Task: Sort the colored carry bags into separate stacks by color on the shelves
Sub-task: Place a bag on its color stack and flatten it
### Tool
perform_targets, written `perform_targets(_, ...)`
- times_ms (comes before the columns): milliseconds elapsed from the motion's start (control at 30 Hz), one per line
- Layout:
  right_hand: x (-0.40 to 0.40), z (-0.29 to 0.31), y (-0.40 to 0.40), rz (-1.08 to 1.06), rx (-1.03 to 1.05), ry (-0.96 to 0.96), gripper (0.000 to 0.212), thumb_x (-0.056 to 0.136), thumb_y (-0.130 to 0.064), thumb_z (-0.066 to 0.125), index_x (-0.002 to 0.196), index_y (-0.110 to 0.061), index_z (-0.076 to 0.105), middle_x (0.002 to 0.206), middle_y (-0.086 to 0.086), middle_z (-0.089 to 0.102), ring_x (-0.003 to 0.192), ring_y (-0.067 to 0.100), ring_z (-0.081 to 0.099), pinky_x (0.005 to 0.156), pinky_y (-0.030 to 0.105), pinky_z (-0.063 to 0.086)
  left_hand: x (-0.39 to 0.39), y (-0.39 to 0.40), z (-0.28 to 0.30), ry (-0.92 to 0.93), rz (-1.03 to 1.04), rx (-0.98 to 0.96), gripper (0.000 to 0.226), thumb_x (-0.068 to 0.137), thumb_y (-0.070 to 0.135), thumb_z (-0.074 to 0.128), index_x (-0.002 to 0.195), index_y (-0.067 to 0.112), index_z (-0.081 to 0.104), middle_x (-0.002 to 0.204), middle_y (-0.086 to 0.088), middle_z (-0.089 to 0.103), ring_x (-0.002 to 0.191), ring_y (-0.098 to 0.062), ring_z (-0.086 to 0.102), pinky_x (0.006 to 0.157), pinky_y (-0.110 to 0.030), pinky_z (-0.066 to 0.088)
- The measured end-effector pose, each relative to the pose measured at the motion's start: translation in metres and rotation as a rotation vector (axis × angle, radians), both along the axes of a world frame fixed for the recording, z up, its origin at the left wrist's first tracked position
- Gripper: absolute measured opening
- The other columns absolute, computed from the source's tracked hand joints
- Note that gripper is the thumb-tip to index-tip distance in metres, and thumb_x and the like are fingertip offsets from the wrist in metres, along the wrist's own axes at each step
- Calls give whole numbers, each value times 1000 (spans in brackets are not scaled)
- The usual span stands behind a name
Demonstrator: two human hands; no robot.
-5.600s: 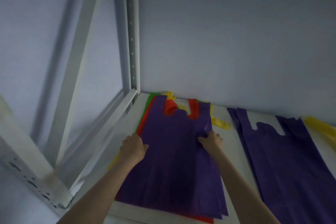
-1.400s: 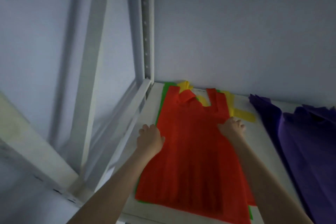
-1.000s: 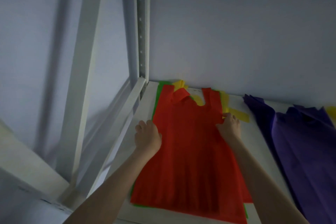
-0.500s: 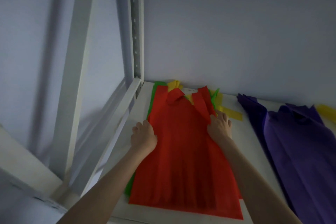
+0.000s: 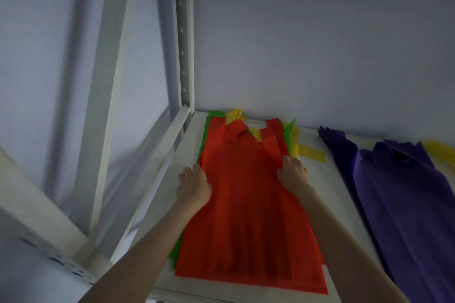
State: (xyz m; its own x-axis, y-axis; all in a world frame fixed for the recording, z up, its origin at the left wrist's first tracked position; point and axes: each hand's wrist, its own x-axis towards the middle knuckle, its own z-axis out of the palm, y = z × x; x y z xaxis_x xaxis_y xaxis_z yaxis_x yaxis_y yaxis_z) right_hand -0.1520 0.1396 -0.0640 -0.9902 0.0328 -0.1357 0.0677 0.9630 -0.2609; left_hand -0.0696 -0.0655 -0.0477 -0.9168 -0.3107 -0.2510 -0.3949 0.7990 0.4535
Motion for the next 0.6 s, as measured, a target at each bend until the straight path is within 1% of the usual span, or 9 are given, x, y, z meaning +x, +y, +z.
perform_targets(67,0,1,-1,13,-2,19,35,92,-10,42,126,1,41,137,20,44,133,32,35,107,39,29,0,0,0,-1,-1,-1,44,96,16,47,135,2,33,136,-17,37,128,-31,36,100,-38,40)
perform_targets(133,-1,1,-2,0,-46,21,35,91,-10,44,124,2,42,133,21,47,129,34,38,104,40,32,1,-1,0,-1,-1,-1,45,96,16,47,136,2,33,136,-17,37,128,-31,36,99,-38,41)
perform_targets(200,-3,1,-2,-39,-145,43,36,91,-10,46,124,4,44,130,24,51,123,36,45,98,39,38,2,-1,0,4,-1,2,43,96,16,47,135,2,34,136,-17,38,128,-31,37,99,-37,41)
perform_targets(267,-4,2,-1,-81,-277,113,37,88,-5,50,124,6,47,125,28,55,116,38,51,91,36,40,3,0,0,14,1,4,42,96,15,47,134,2,35,134,-17,39,127,-31,38,98,-36,41)
perform_targets(333,-3,4,-1,-134,-408,205,43,85,0,54,127,8,48,124,29,54,116,38,51,91,34,37,4,0,1,24,3,9,39,96,14,47,133,3,37,133,-16,40,125,-30,39,97,-35,41)
perform_targets(400,-4,6,0,-208,-497,242,48,84,0,57,130,6,46,127,28,52,118,37,50,92,33,36,5,0,1,27,5,12,38,96,14,47,132,4,38,132,-16,40,124,-29,40,96,-34,42)
perform_targets(533,-9,10,3,-291,-557,108,57,84,-10,63,134,5,39,131,27,50,121,38,49,97,38,40,5,0,1,16,5,3,39,96,13,46,132,3,37,134,-17,39,125,-30,39,99,-35,40)
perform_targets(600,-9,12,1,-311,-573,75,61,84,-14,65,134,5,37,132,26,50,122,38,49,99,41,40,4,1,1,11,9,4,38,96,13,46,132,2,37,134,-17,40,125,-30,39,98,-35,40)
